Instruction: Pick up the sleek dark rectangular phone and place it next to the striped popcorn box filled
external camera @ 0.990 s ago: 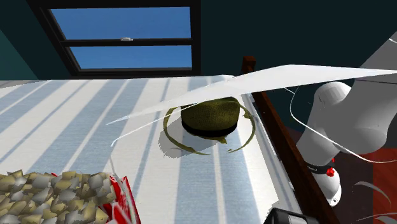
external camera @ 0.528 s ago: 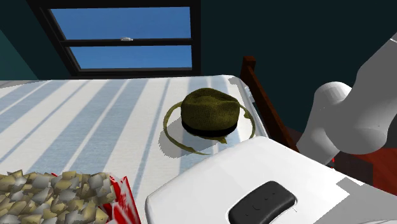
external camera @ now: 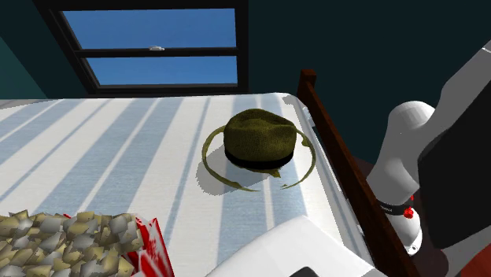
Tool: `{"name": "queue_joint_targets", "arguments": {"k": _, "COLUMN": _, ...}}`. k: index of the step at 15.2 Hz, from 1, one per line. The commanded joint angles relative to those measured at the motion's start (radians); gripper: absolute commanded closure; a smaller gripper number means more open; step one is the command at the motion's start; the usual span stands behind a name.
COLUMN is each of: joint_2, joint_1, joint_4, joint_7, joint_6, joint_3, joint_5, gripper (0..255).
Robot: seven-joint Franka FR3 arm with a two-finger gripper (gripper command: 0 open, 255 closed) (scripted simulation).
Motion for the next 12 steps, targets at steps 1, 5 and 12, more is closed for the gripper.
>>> {"name": "queue_joint_targets", "arguments": {"k": 1, "joint_2": 0.009, "joint_1": -0.002, "joint_4": -0.02, "joint_7": 0.004, "joint_6": 0.027, "joint_3": 0.009, "joint_5": -0.005, "gripper": 255}}
{"name": "queue_joint_targets", "arguments": {"k": 5, "joint_2": 0.025, "joint_1": -0.005, "joint_4": -0.063, "joint_7": 0.012, "joint_6": 0.082, "joint_3": 0.025, "joint_5": -0.014, "gripper": 255}}
{"name": "queue_joint_targets", "arguments": {"k": 12, "joint_2": 0.07, "joint_1": -0.016, "joint_4": -0.132, "joint_7": 0.038, "joint_6": 0.18, "joint_3": 0.06, "joint_5": -0.045, "gripper": 255}}
